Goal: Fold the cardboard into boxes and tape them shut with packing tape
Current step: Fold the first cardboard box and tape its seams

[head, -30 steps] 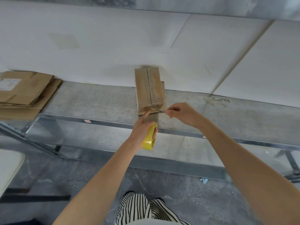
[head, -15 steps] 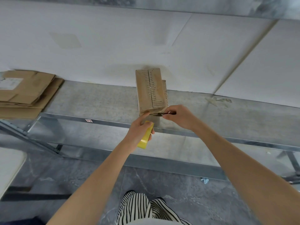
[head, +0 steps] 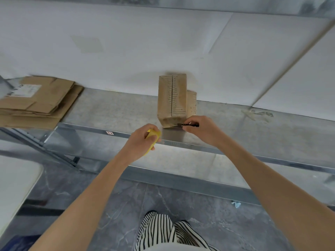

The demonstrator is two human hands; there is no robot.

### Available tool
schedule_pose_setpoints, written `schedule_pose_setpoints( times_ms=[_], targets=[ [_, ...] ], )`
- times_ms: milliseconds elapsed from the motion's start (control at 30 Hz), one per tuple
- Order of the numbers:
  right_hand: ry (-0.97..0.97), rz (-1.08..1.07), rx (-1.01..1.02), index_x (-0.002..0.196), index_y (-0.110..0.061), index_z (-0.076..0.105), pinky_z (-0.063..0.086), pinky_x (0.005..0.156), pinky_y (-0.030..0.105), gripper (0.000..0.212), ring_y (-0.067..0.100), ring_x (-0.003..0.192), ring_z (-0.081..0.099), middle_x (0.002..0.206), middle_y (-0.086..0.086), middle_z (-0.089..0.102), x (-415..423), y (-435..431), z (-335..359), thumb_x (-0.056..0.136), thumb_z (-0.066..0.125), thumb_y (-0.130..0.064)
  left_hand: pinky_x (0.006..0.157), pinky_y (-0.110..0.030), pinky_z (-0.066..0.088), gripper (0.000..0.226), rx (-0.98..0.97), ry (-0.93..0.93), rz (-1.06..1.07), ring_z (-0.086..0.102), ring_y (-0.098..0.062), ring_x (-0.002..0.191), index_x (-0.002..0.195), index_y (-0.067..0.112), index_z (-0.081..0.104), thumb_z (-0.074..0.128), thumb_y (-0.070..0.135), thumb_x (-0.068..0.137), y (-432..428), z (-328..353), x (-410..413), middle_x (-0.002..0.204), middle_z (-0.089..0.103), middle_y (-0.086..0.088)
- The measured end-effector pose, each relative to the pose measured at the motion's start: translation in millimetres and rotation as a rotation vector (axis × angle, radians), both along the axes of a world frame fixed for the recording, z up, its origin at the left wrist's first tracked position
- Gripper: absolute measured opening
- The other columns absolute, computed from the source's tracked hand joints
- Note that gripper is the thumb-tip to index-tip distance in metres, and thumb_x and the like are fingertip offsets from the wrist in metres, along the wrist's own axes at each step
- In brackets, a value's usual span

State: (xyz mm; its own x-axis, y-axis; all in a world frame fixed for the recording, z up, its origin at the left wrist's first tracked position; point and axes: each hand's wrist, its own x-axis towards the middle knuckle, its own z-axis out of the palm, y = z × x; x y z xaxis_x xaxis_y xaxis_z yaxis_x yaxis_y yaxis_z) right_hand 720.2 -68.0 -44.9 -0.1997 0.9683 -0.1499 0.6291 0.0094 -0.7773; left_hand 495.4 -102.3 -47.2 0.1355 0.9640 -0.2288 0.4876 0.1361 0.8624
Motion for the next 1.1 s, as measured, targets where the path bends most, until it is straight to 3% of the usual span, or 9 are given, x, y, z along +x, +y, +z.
schedule_pose_setpoints(
  times_ms=[67, 200, 267, 400, 600, 733, 867, 933, 1100],
  targets=[
    [0.02, 0.0, 0.002, 0.092, -0.022, 0.067, 0.042, 0.067, 0.021, 0.007, 0.016, 0.081, 0.058, 0.089, -0.004, 0.065, -3.7, 1.0, 1.5, 0.089, 0.063, -0.026, 0.048, -0.013, 0.042, 0.024, 0.037, 0.047, 0.007, 0.062, 0.003, 0.058, 0.088, 0.028, 0.054, 0.044, 0.007, 0.093, 4.5, 0.4, -7.2, 0.091, 0.069, -0.002],
    [-0.002, -0.009, 0.011, 0.1, -0.02, 0.069, 0.044, 0.071, 0.022, 0.015, 0.015, 0.086, 0.058, 0.096, -0.004, 0.065, -8.8, 3.4, 3.0, 0.09, 0.062, -0.028, 0.065, -0.03, 0.048, 0.024, 0.17, 0.256, -0.003, 0.063, -0.006, 0.074, 0.089, 0.033, 0.05, 0.043, 0.01, 0.091, 18.5, -1.1, -24.2, 0.094, 0.067, 0.005],
    [-0.003, -0.015, 0.011, 0.101, -0.021, 0.069, 0.046, 0.071, 0.024, 0.015, 0.017, 0.087, 0.059, 0.098, -0.004, 0.065, -10.5, 4.5, 2.4, 0.089, 0.062, -0.029, 0.07, -0.029, 0.042, 0.024, 0.259, 0.328, -0.034, 0.058, -0.005, 0.078, 0.102, 0.024, 0.05, 0.043, 0.004, 0.092, 29.5, -5.0, -32.5, 0.103, 0.061, -0.002],
    [-0.019, -0.017, 0.002, 0.101, -0.022, 0.068, 0.049, 0.075, 0.031, 0.015, 0.02, 0.088, 0.06, 0.1, -0.003, 0.065, -12.5, 7.1, -0.2, 0.09, 0.062, -0.03, 0.088, -0.036, 0.039, 0.047, 0.299, 0.516, -0.063, 0.055, -0.032, 0.102, 0.137, 0.014, 0.043, 0.044, 0.0, 0.092, 53.5, -16.3, -45.5, 0.117, 0.059, -0.015],
    [-0.015, -0.031, 0.012, 0.098, -0.021, 0.068, 0.045, 0.071, 0.025, 0.013, 0.018, 0.088, 0.059, 0.096, -0.003, 0.066, -10.7, 7.9, -3.3, 0.09, 0.062, -0.029, 0.102, -0.038, 0.025, 0.058, 0.237, 0.794, -0.147, 0.039, -0.029, 0.128, 0.143, 0.022, 0.037, 0.047, 0.003, 0.089, 68.5, -42.2, -59.7, 0.142, 0.046, -0.002],
    [0.001, -0.046, 0.01, 0.097, -0.022, 0.068, 0.047, 0.074, 0.028, 0.012, 0.018, 0.088, 0.06, 0.095, -0.002, 0.067, -9.8, 7.1, -3.9, 0.089, 0.063, -0.029, 0.11, -0.042, 0.024, 0.062, 0.205, 0.71, -0.113, 0.033, -0.036, 0.133, 0.144, 0.025, 0.037, 0.054, 0.007, 0.087, 75.5, -44.1, -61.0, 0.151, 0.031, -0.007],
    [-0.002, -0.056, 0.007, 0.101, -0.02, 0.069, 0.047, 0.075, 0.028, 0.016, 0.018, 0.09, 0.06, 0.098, -0.002, 0.067, -9.6, 5.1, -7.1, 0.089, 0.063, -0.029, 0.114, -0.033, 0.017, 0.052, 0.442, 0.377, -0.015, 0.021, -0.024, 0.142, 0.143, 0.02, 0.04, 0.054, 0.018, 0.094, 69.5, -5.4, -30.4, 0.155, 0.026, -0.004],
    [-0.002, -0.063, 0.007, 0.102, -0.02, 0.069, 0.045, 0.073, 0.022, 0.017, 0.016, 0.092, 0.059, 0.1, -0.003, 0.066, -9.5, 4.7, -8.9, 0.089, 0.062, -0.029, 0.113, -0.027, 0.015, 0.052, 0.563, 0.308, -0.061, 0.021, -0.018, 0.142, 0.143, 0.018, 0.04, 0.053, 0.03, 0.095, 64.8, 16.3, -7.3, 0.155, 0.027, -0.002],
    [0.0, -0.064, 0.022, 0.099, -0.019, 0.07, 0.04, 0.066, 0.017, 0.014, 0.01, 0.081, 0.056, 0.089, -0.006, 0.066, -7.1, 2.0, -8.2, 0.09, 0.062, -0.027, 0.117, -0.038, 0.015, 0.067, 0.614, 0.556, -0.341, 0.013, -0.018, 0.146, 0.145, 0.02, 0.037, 0.043, 0.055, 0.088, 76.1, 16.9, 18.0, 0.157, 0.022, 0.002]
  ],
)
